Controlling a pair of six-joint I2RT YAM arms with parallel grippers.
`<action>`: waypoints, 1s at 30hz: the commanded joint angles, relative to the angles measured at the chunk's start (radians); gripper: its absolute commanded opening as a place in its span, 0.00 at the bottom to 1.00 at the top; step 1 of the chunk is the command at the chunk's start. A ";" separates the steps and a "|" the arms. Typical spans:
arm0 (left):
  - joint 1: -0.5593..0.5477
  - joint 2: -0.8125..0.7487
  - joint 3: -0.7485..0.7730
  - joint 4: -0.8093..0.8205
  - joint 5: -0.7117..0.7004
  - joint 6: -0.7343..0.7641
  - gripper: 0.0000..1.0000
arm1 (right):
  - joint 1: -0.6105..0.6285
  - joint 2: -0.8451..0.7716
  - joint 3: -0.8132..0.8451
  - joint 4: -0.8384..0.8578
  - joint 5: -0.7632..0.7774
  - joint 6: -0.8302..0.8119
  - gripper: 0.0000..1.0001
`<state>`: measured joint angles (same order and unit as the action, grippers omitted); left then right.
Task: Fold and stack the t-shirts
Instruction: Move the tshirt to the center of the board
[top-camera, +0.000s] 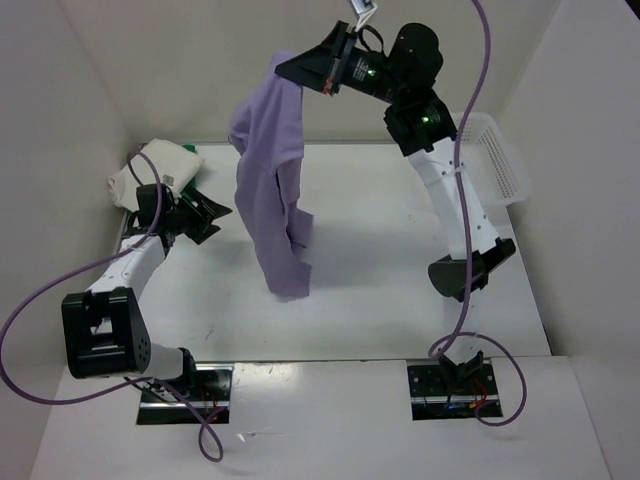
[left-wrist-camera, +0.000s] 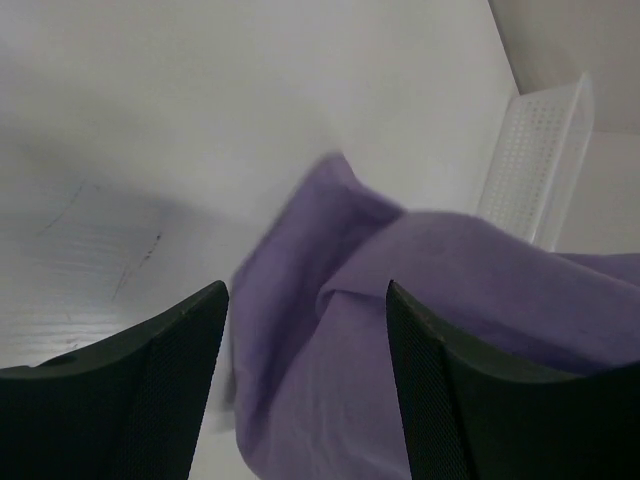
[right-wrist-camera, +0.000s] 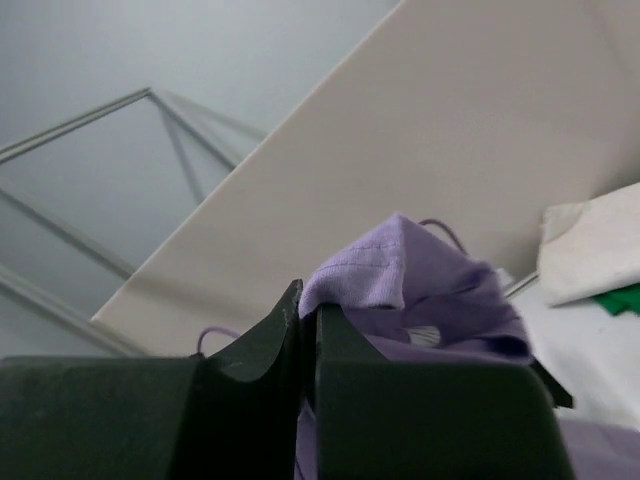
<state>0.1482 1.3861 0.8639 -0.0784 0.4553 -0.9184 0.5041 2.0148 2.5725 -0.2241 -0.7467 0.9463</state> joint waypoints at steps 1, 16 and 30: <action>0.013 -0.009 0.044 -0.021 -0.020 0.048 0.72 | -0.060 -0.143 -0.044 -0.075 0.160 -0.078 0.01; -0.047 -0.007 0.037 -0.115 -0.107 0.179 0.72 | -0.226 -0.370 -0.700 -0.117 0.323 -0.213 0.01; -0.240 0.303 0.076 -0.078 -0.244 0.174 0.63 | -0.368 -0.504 -1.170 -0.066 0.267 -0.251 0.01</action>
<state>-0.0845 1.6535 0.8818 -0.1890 0.2623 -0.7410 0.1272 1.5837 1.3865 -0.3599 -0.4541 0.7162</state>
